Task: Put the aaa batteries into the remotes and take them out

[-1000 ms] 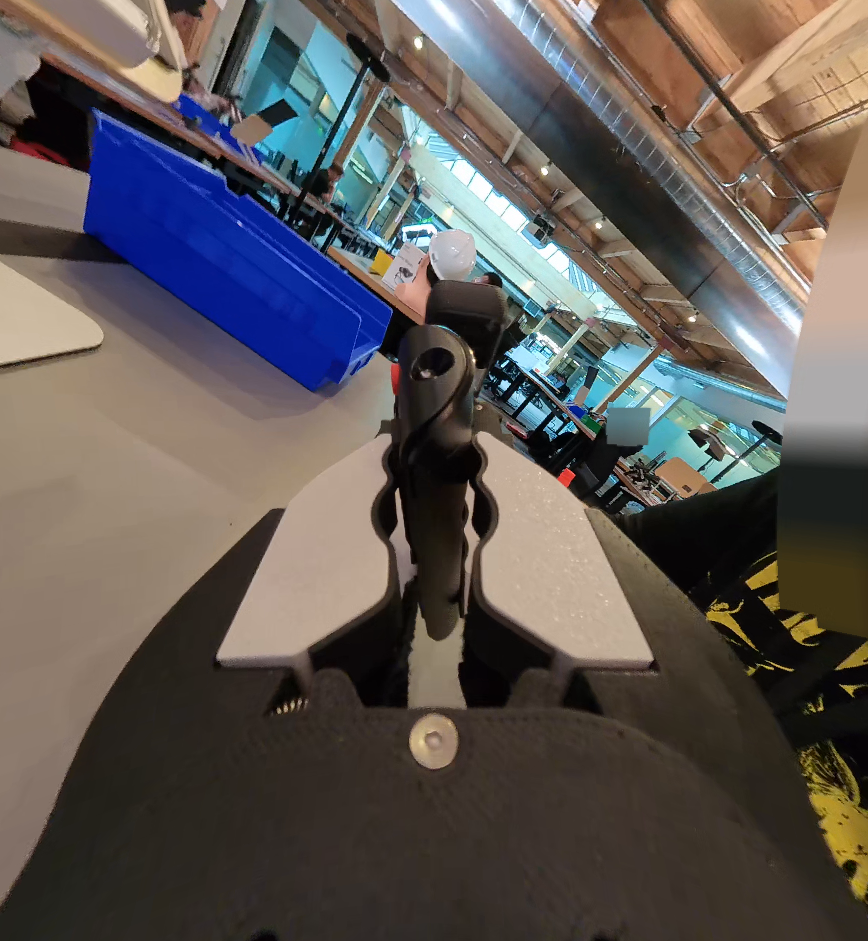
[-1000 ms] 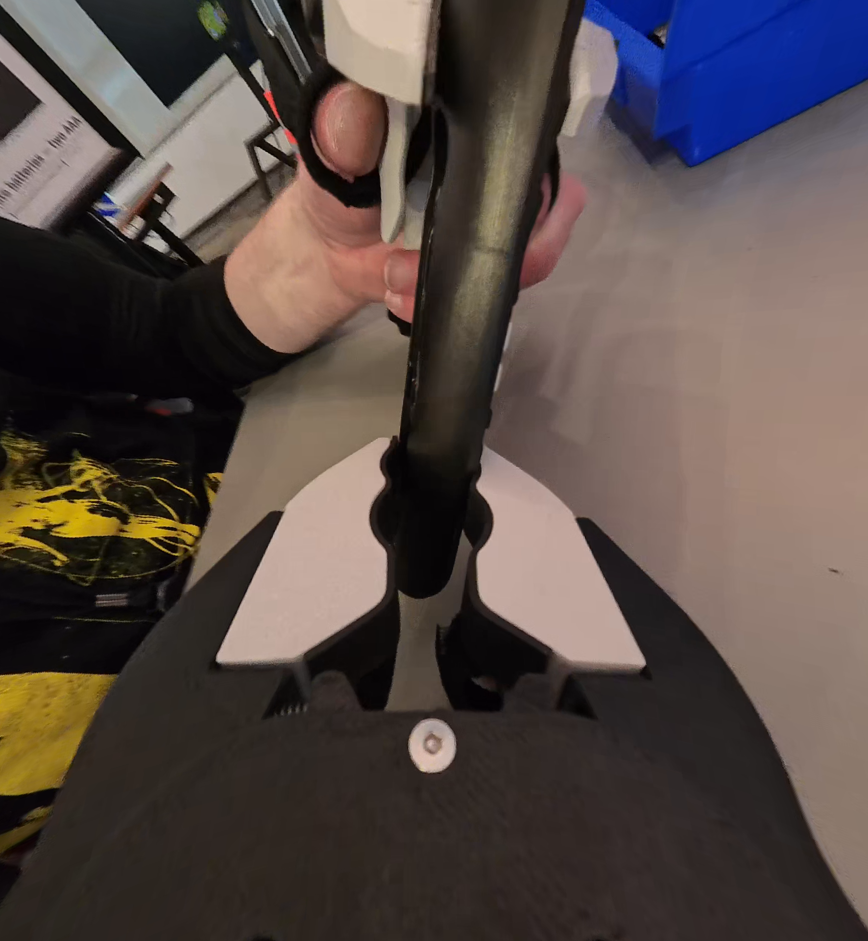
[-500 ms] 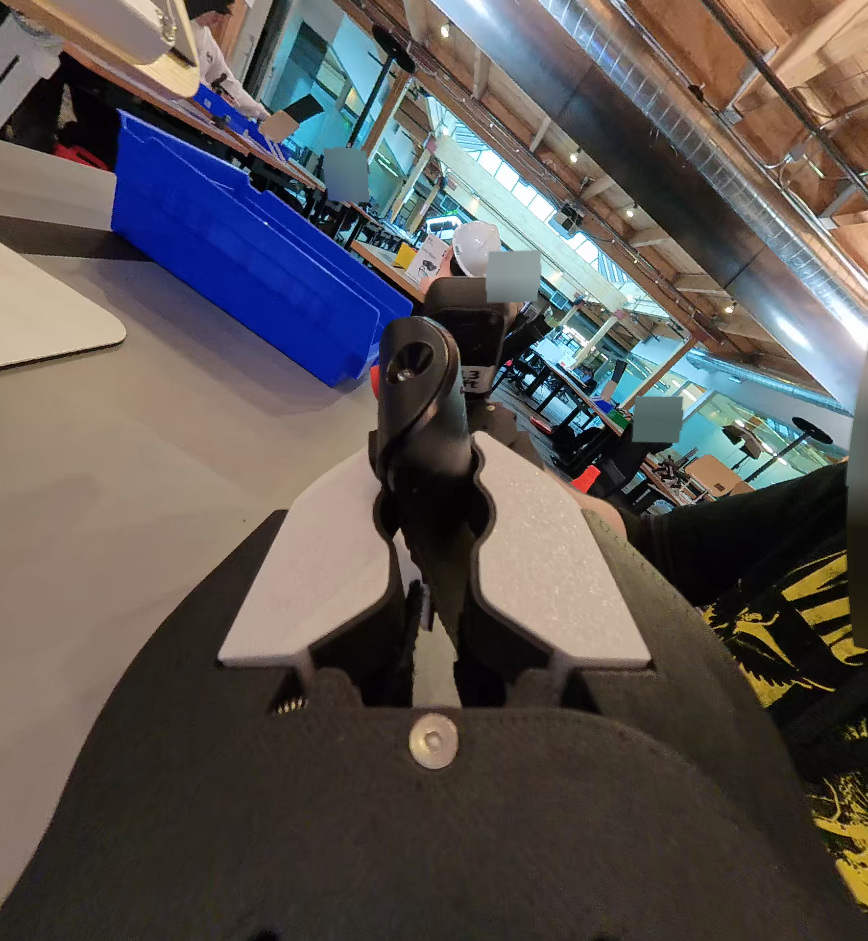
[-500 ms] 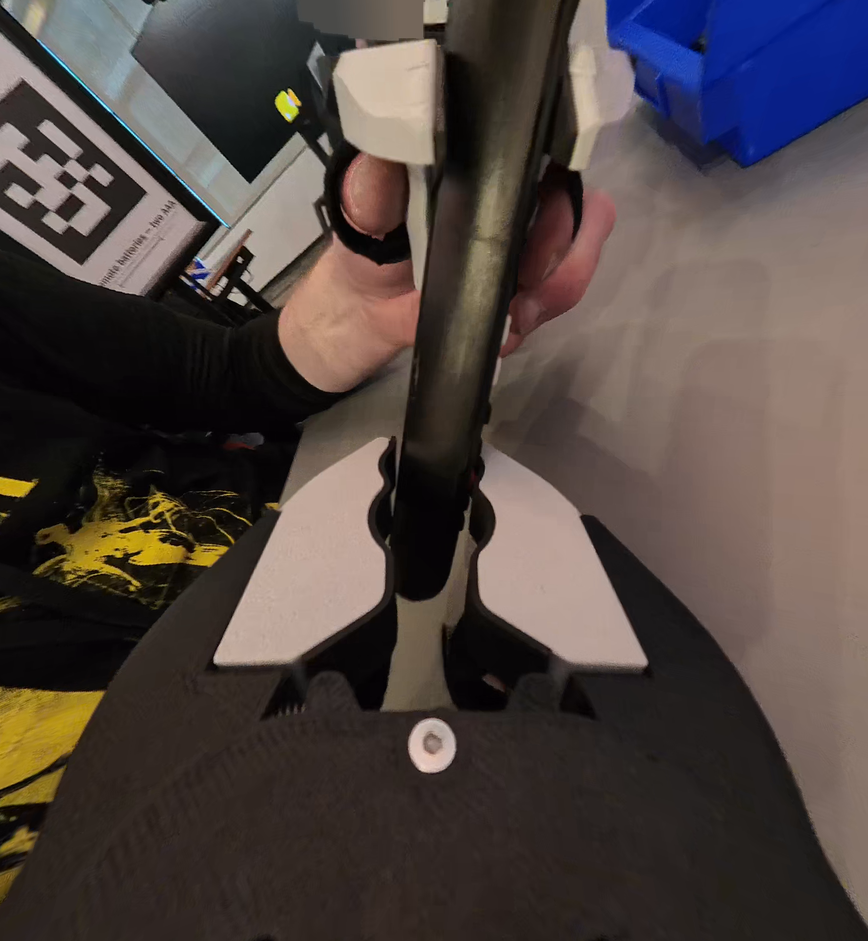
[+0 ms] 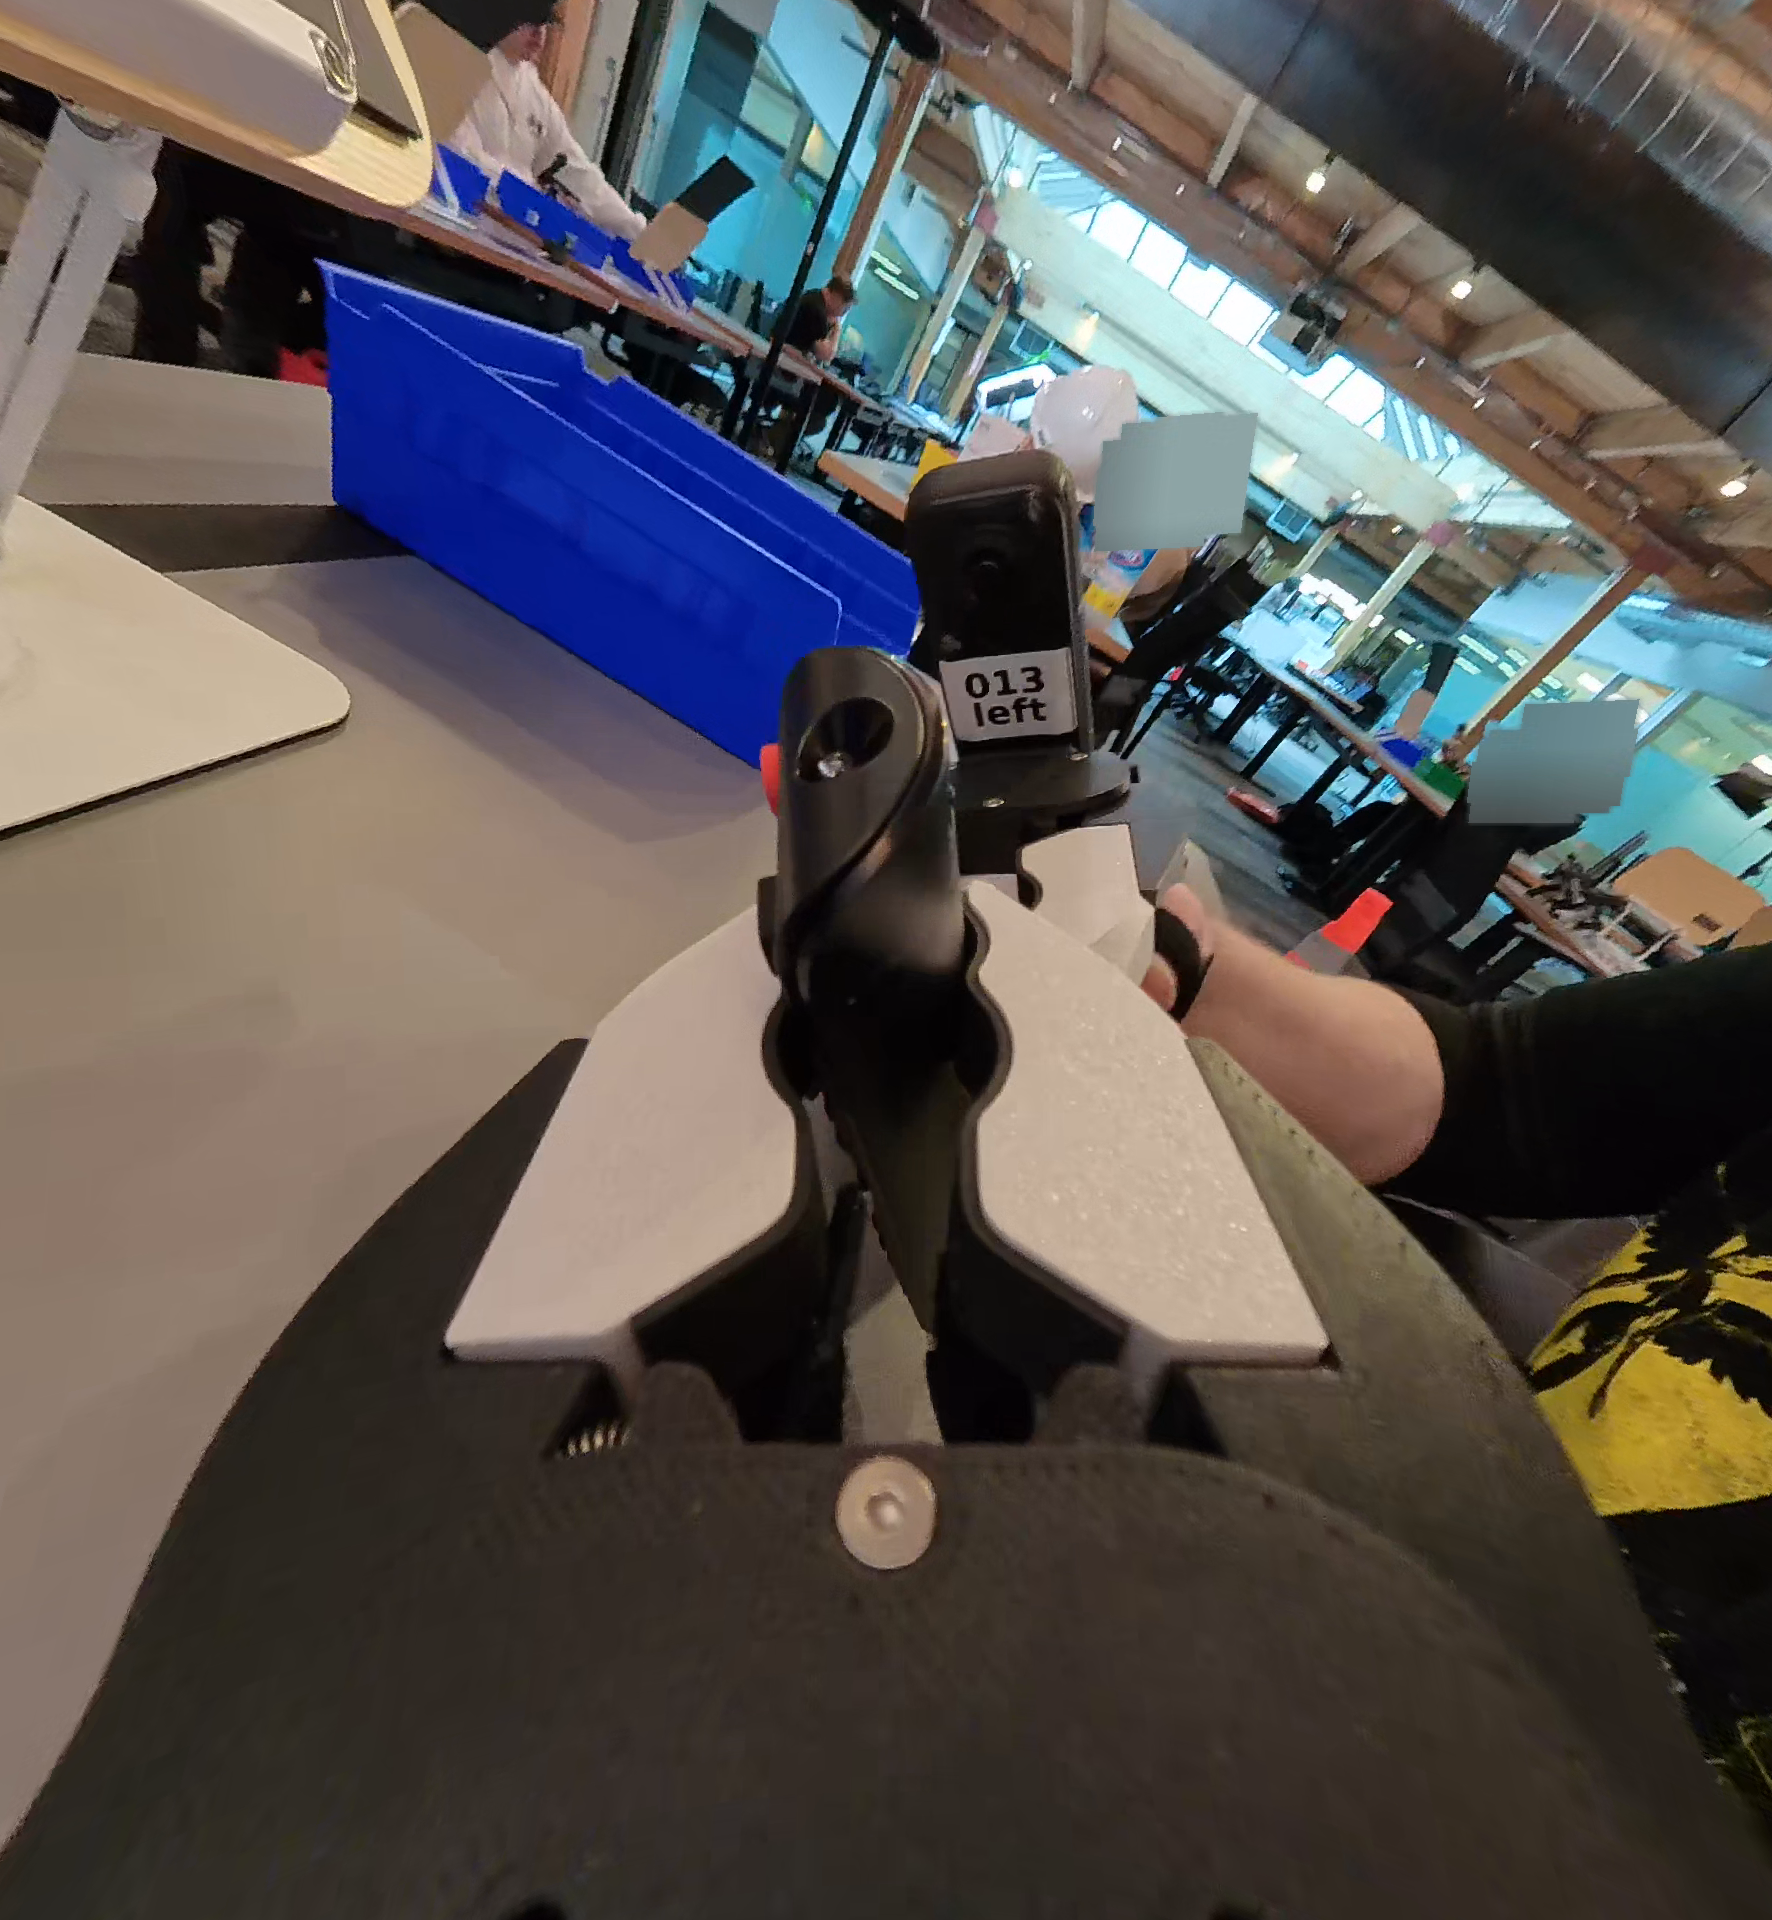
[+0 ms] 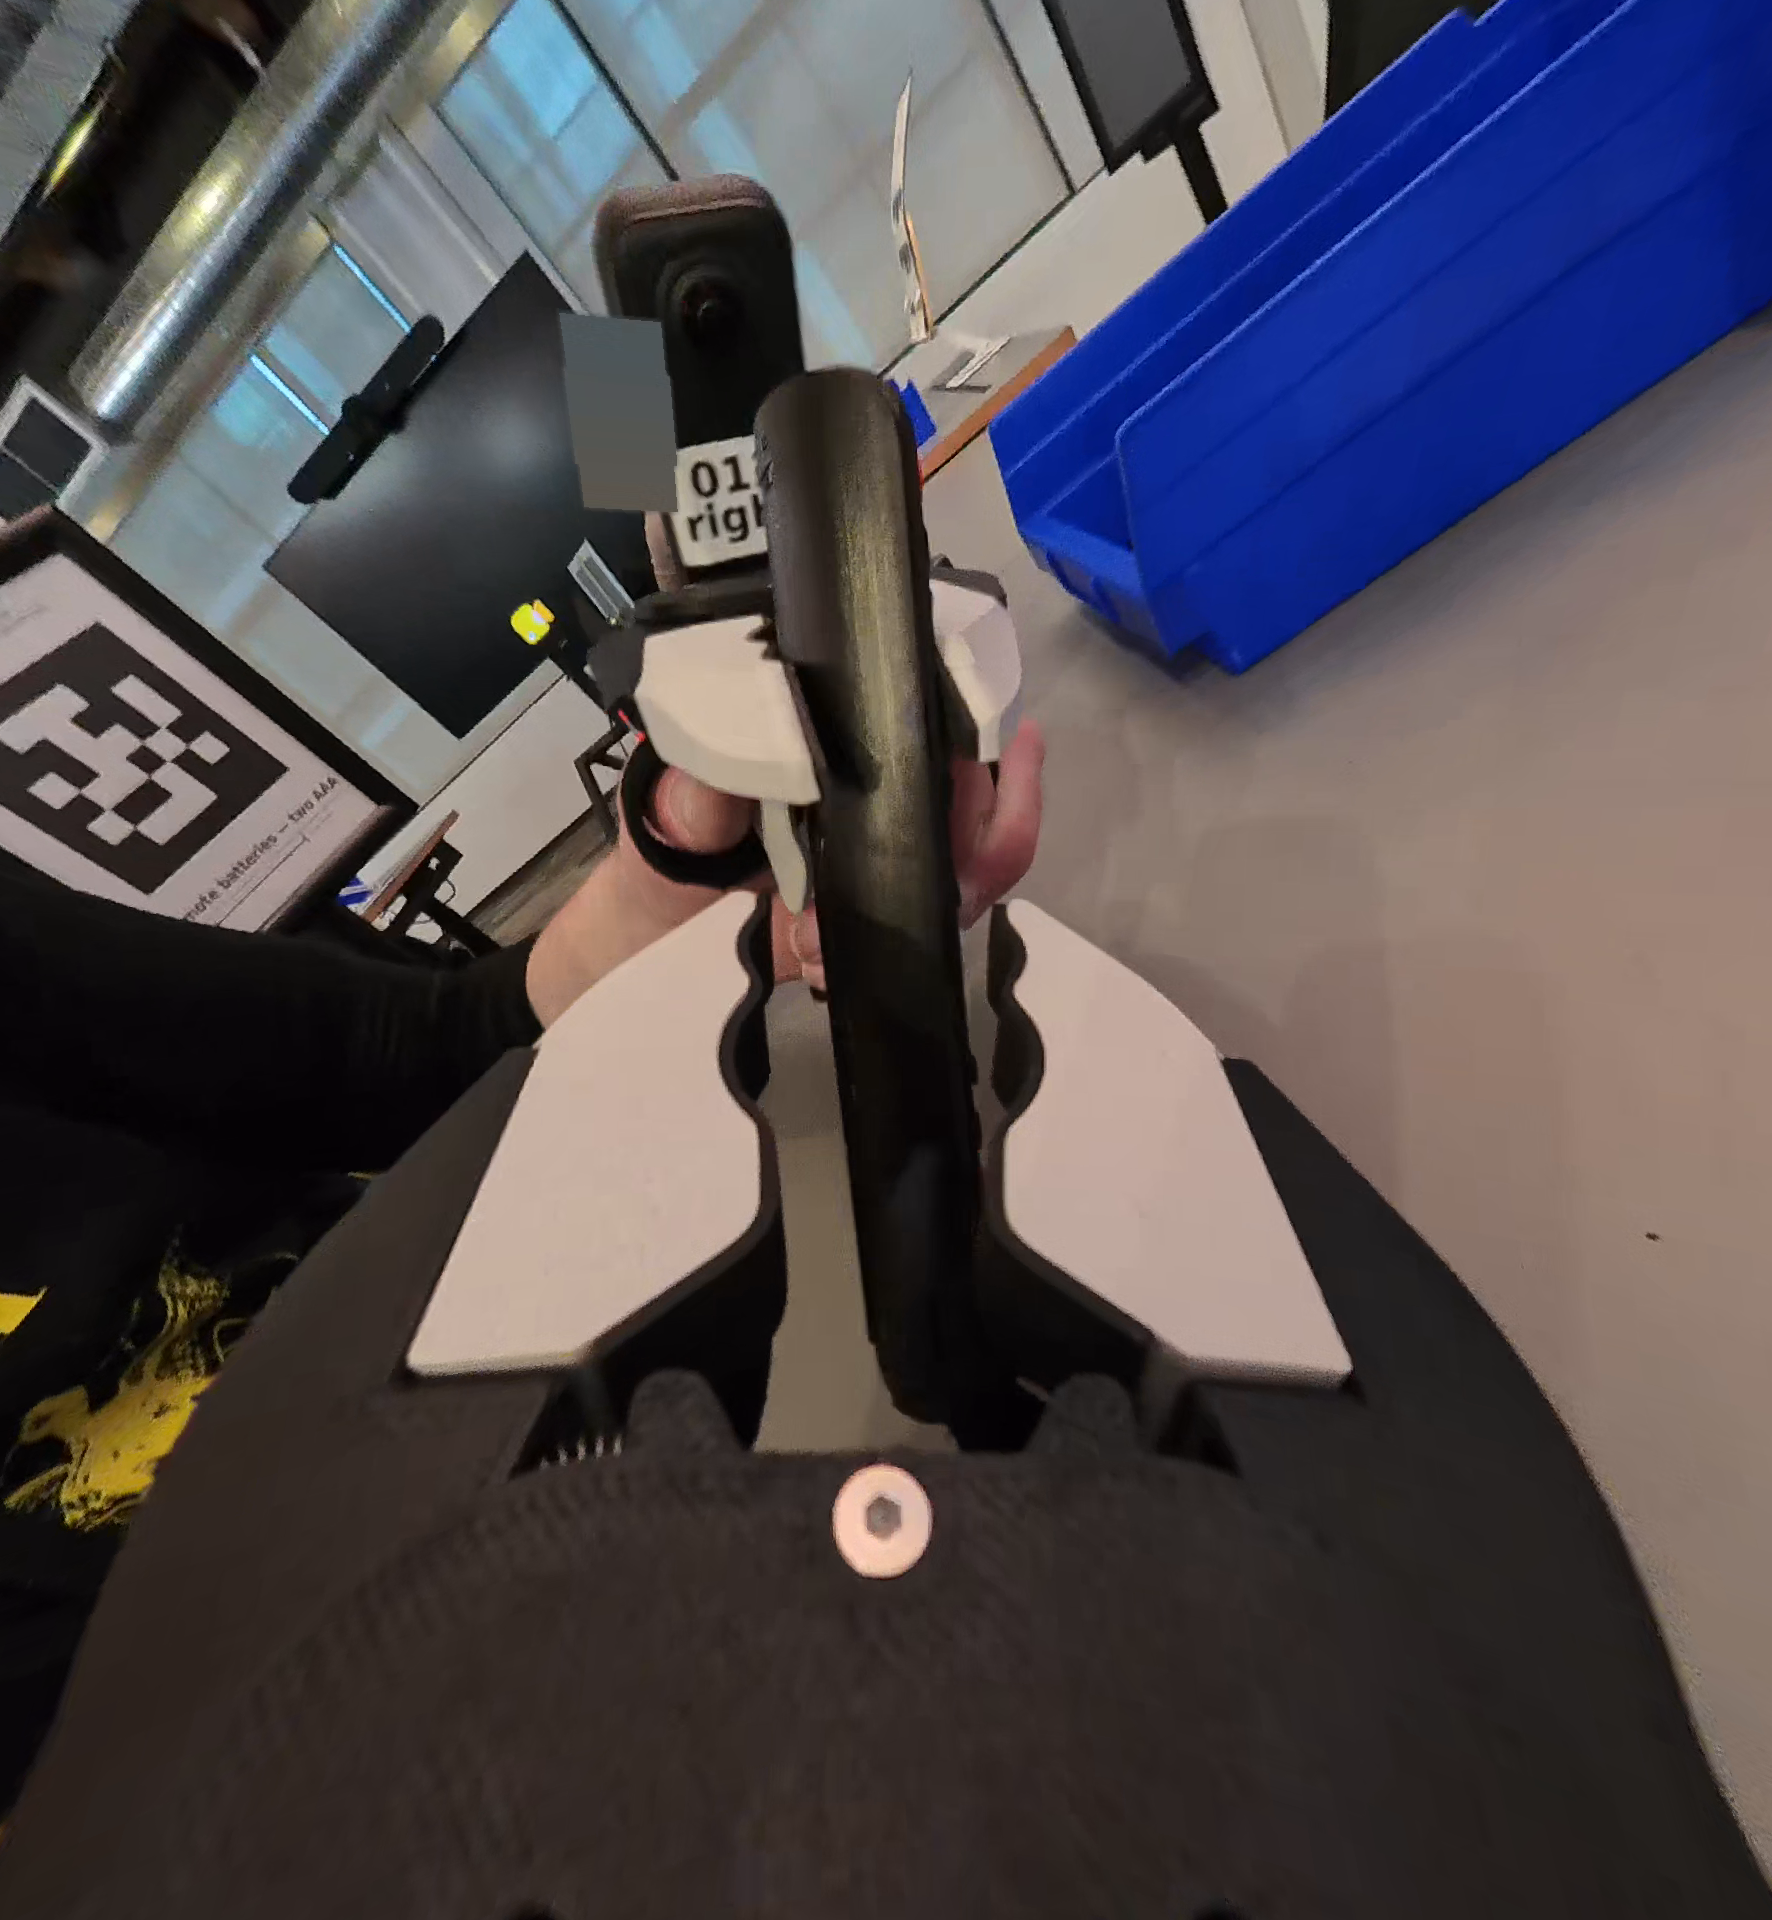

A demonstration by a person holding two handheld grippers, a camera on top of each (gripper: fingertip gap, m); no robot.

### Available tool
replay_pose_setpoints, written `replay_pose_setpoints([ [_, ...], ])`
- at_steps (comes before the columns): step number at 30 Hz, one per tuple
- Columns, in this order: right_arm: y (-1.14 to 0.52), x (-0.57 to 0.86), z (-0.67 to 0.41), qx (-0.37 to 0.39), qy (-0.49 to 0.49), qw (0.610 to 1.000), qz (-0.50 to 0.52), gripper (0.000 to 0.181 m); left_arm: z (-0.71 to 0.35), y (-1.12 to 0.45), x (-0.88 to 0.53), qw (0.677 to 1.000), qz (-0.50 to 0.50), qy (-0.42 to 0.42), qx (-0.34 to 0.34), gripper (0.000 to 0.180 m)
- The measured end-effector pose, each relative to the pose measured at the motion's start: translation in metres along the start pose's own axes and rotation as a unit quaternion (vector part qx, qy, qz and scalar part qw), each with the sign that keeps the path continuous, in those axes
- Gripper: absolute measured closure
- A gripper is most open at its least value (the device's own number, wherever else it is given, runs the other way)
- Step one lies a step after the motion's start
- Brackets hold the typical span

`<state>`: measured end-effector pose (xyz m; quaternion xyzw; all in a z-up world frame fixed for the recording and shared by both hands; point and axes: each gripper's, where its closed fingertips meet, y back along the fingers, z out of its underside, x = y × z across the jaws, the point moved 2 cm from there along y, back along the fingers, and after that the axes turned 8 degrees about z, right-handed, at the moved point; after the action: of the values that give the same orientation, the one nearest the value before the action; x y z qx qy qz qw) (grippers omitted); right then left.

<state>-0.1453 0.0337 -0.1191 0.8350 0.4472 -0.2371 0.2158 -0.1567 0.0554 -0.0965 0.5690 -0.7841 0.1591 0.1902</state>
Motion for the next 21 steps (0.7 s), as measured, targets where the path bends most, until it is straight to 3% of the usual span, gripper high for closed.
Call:
replay_pose_setpoints([
  [6, 0.001, 0.0, -0.007, 0.037, -0.014, 0.999, 0.016, 0.157, 0.002, -0.007, 0.003, 1.0, -0.013, -0.022, -0.014, 0.156],
  [21, 0.0, 0.006, -0.008, 0.051, -0.038, 0.997, 0.048, 0.152, -0.001, -0.006, 0.0, 0.994, -0.073, -0.081, -0.026, 0.157],
])
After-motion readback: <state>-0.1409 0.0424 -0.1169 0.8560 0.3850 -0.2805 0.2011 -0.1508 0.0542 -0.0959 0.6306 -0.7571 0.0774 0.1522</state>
